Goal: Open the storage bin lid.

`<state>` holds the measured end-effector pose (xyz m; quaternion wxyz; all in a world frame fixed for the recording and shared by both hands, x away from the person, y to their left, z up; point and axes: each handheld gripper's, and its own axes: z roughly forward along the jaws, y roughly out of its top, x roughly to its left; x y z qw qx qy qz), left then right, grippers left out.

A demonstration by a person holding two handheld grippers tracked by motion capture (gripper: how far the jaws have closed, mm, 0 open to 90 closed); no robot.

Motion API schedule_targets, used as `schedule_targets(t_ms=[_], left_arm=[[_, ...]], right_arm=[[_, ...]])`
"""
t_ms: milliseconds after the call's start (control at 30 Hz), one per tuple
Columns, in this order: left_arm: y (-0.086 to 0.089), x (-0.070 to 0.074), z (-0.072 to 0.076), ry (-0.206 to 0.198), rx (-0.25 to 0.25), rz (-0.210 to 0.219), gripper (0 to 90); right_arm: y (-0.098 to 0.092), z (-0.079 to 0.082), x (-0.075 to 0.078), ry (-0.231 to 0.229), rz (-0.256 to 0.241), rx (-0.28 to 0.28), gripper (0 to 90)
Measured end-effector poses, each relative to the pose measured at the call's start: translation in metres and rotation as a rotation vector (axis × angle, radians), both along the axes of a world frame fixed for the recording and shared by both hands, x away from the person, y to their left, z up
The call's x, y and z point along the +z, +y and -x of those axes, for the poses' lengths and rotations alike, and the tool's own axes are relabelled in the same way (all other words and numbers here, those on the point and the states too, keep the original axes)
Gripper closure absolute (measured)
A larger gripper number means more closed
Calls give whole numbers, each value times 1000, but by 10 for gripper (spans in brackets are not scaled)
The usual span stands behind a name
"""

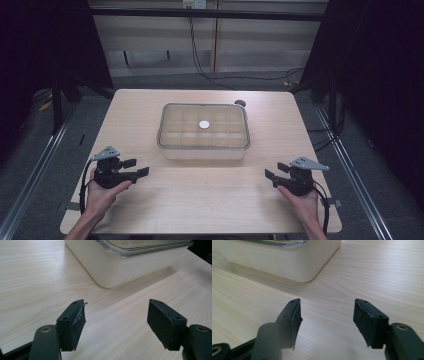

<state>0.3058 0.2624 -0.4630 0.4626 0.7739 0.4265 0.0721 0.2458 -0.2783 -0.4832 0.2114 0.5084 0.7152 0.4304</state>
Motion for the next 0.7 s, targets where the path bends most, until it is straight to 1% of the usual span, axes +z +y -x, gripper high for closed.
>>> schedule_targets(t_ms=[67,167,300,333,400,433,467,500,533,567,667,700], left_arm=[[0,0,0,2,0,5,310],[0,-2,-2,12,-1,8,314],[-1,-2,-3,9,-5,3,339],[-2,-2,-3,8,-4,10,340],[-2,-1,-2,8,-14,11,344],[-3,0,-1,8,-21,23,359],[-3,0,-1,8,-21,23,373],[-4,1,-1,4,-25,10,376],[-4,1,-1,4,-25,10,378],[-5,3,-1,0,-35,26,380],[-6,6,1,-8,-37,31,380],[-7,9,2,-17,-49,41,380]], right_arm=[[1,-1,0,-1,-2,1,383],[2,-3,0,5,-19,15,383],[1,-5,-2,20,-26,28,385],[0,-4,-2,31,-45,34,380],[0,-4,-2,31,-51,37,380],[0,-2,-1,34,-64,45,380],[0,-2,-1,34,-64,45,380],[3,0,2,43,-78,69,395],[3,0,2,43,-78,69,395],[6,1,5,35,-71,77,391],[9,1,9,32,-72,85,393],[11,-1,11,28,-80,91,393]])
